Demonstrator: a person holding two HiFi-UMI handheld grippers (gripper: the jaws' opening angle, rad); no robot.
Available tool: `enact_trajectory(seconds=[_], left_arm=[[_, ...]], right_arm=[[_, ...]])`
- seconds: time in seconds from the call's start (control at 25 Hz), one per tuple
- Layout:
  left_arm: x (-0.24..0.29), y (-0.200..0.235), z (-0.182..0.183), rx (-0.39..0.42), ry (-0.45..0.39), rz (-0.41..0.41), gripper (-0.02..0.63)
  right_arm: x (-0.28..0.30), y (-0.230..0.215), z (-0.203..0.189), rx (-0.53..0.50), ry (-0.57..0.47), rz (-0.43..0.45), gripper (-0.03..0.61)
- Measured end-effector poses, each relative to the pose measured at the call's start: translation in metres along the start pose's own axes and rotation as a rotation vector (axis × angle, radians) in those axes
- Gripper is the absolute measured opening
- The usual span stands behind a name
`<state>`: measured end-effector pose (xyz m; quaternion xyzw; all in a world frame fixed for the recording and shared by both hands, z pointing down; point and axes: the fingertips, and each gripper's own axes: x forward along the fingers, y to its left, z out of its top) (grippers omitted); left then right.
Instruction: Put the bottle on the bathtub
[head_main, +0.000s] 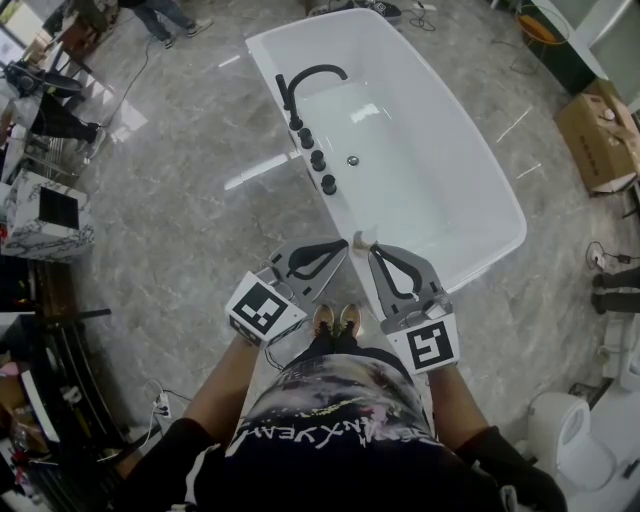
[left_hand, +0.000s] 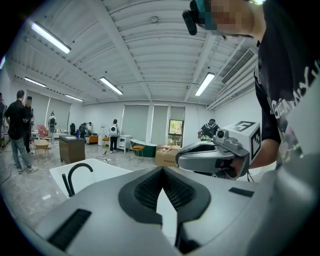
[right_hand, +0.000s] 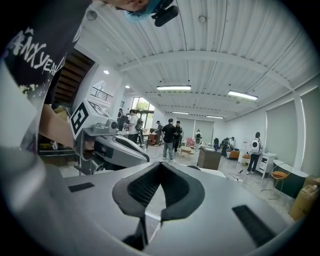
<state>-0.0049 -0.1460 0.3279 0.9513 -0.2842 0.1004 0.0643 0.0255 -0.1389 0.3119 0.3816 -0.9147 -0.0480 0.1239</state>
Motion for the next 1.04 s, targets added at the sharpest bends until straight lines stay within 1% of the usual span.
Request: enact_trajectory(seconds=[0.08,0.24,0.92,1.04], left_arm=[[0.0011,0.0006,0.001,-0.01,-0.004,0.0,0.011],[0.0038,0.0007,0.0017,-0.003,-0.004,-0.003,0.011],[-0.0003,0.0079,0.0032,0.005,-0.007,-0.005,0.011],[-0.001,0.0093,0.0013,-0.004,-0.007,-0.002,0.011]], right_arm=[[0.0003,0.0014,0.0005,0.0,-0.003,0.014,-0.001],[0.0017,0.0019,-0.0014,0.006,-0.002,0.024,-0.002],[0.0083,0.0012,0.0015,0.002,0.009,0.011,-0.002],[0.0084,0.0012,0.0003,0.002,0.008,0.006,-0.002]])
